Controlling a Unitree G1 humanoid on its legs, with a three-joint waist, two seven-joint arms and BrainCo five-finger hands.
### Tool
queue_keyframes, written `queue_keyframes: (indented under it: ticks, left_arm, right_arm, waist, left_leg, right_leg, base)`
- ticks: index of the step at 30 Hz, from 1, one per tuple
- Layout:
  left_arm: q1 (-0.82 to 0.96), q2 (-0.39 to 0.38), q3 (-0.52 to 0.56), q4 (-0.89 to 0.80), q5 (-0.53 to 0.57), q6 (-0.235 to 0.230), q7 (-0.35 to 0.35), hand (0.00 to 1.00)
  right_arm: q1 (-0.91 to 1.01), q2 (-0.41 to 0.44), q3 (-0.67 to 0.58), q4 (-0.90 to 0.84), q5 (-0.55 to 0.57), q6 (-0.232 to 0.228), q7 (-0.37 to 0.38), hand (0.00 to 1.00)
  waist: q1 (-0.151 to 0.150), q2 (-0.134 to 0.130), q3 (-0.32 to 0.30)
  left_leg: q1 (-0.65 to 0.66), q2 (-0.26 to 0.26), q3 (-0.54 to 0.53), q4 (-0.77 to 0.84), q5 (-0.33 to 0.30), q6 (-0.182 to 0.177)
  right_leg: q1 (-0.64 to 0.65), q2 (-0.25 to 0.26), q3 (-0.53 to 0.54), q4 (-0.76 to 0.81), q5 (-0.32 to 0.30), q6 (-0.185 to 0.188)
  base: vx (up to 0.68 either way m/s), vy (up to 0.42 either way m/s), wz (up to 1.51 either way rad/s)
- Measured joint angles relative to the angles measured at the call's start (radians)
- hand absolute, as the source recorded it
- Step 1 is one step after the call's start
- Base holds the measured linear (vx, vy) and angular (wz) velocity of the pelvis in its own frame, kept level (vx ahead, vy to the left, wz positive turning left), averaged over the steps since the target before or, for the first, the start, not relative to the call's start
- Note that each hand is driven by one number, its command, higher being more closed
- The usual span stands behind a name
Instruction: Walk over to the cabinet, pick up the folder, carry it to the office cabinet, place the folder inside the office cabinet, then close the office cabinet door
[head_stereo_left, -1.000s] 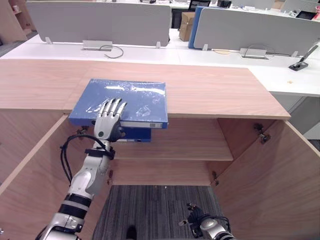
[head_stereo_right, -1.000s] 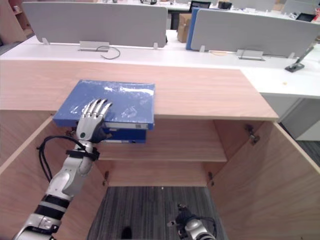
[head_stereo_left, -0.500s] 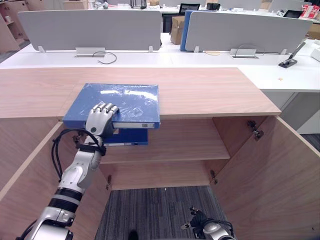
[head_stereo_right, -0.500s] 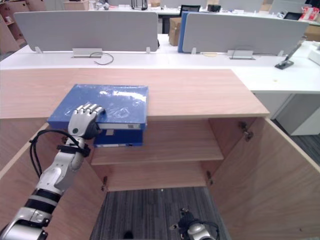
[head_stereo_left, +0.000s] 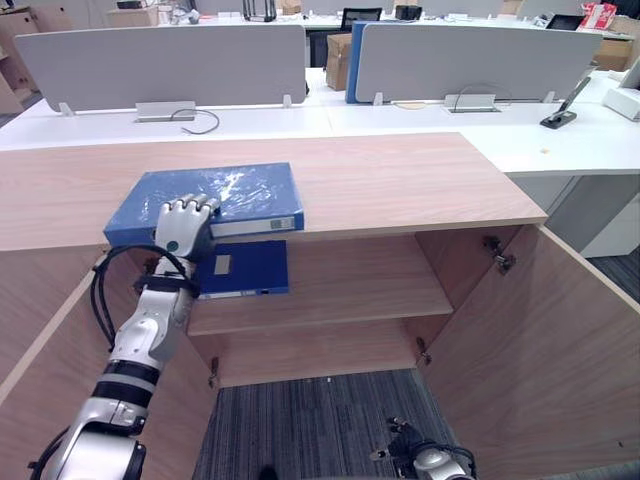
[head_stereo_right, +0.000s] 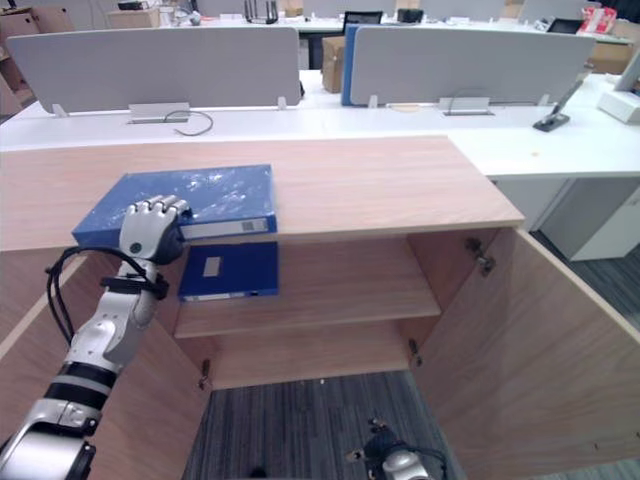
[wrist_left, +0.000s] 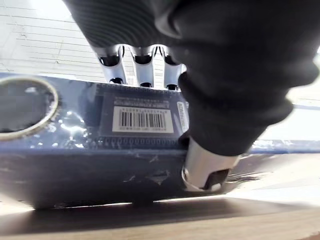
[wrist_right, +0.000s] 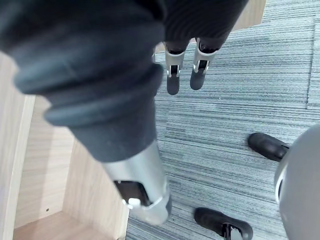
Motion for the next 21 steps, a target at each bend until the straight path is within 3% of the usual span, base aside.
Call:
queue_keyframes:
  ticks: [2, 3, 6, 8, 9, 11, 14, 17, 21]
  left_arm:
    - [0.015, -0.089, 0.063, -0.046, -0.003, 0.032, 0.005, 1.0]
    - [0.06, -0.196, 0.111, -0.155, -0.007, 0.071, 0.011, 1.0]
    - [0.198, -0.366, 0.08, -0.45, -0.1, 0.084, 0.031, 1.0]
    - [0.265, -0.415, 0.02, -0.553, -0.318, 0.0, 0.012, 1.0]
    - [0.299, -0.429, -0.001, -0.586, -0.527, -0.08, -0.032, 1.0]
    - [0.359, -0.468, -0.01, -0.62, -0.885, -0.175, -0.11, 1.0]
    - [0.505, -0.5, 0.004, -0.65, -1.218, -0.21, -0.218, 1.0]
    - [0.651, -0.521, 0.11, -0.65, -1.396, -0.209, -0.287, 1.0]
    - [0.74, -0.552, 0.246, -0.691, -1.518, -0.21, -0.308, 1.0]
  right_arm:
    - [0.008, 0.0, 0.0, -0.01, -0.001, 0.0, -0.001, 0.0]
    - [0.013, 0.002, -0.003, -0.011, -0.001, 0.0, -0.002, 0.0]
    - [0.038, 0.009, -0.042, -0.009, 0.001, 0.001, -0.015, 0.0]
    - [0.055, 0.011, -0.058, -0.009, 0.039, 0.005, -0.024, 0.0]
    - [0.056, 0.011, -0.066, -0.01, 0.089, 0.009, -0.025, 0.0]
    - [0.056, 0.013, -0.059, -0.052, 0.18, 0.009, -0.025, 0.0]
    - [0.087, 0.018, -0.034, -0.268, 0.318, 0.005, -0.024, 0.0]
    - [0.15, 0.016, -0.033, -0.604, 0.419, -0.033, -0.011, 0.0]
    - [0.188, 0.017, -0.039, -0.959, 0.542, -0.097, 0.035, 0.0]
  waist:
    - [0.002, 0.0, 0.0]
    - [0.002, 0.0, 0.0]
    - [0.011, 0.001, -0.001]
    - [0.023, 0.006, -0.004]
    - [0.029, 0.013, -0.009]
    - [0.026, 0.027, -0.02]
    - [0.022, 0.031, -0.022]
    - [0.022, 0.028, -0.023]
    - [0.031, 0.017, -0.025]
  left_leg:
    - [0.0, -0.002, 0.0, 0.0, 0.0, 0.001]
    - [0.0, -0.004, -0.001, 0.0, 0.0, 0.001]
    - [-0.003, -0.008, -0.011, 0.004, 0.0, 0.001]
    - [-0.005, -0.008, -0.015, 0.0, 0.0, 0.001]
    - [-0.006, -0.007, -0.015, 0.0, 0.0, 0.001]
    - [-0.011, -0.004, -0.014, -0.001, 0.002, 0.003]
    - [-0.019, 0.001, -0.01, -0.001, 0.007, 0.007]
    - [-0.022, 0.001, -0.007, 0.0, 0.008, 0.008]
    - [-0.037, -0.002, -0.009, 0.0, 0.009, 0.01]
  right_leg:
    - [0.001, -0.002, 0.0, 0.001, 0.0, 0.0]
    - [0.001, -0.004, -0.001, 0.001, 0.0, 0.0]
    - [0.001, -0.012, 0.0, 0.003, 0.0, 0.0]
    - [-0.001, -0.013, -0.002, 0.005, 0.0, 0.0]
    - [-0.002, -0.012, -0.002, 0.008, 0.0, 0.0]
    - [-0.016, -0.012, 0.004, 0.018, -0.001, 0.001]
    - [-0.032, -0.007, 0.012, 0.027, -0.001, 0.001]
    - [-0.038, -0.004, 0.014, 0.03, -0.001, 0.001]
    - [-0.052, -0.006, 0.01, 0.031, -0.001, 0.001]
  base:
    - [0.0, 0.0, 0.0]
    - [0.0, 0.0, 0.0]
    - [0.01, 0.022, 0.04]
    - [-0.01, 0.03, 0.05]
    - [-0.04, 0.019, -0.01]
    - [-0.06, 0.029, -0.05]
    - [-0.05, 0.021, -0.07]
    - [-0.01, 0.002, -0.01]
    - [0.0, 0.014, 0.03]
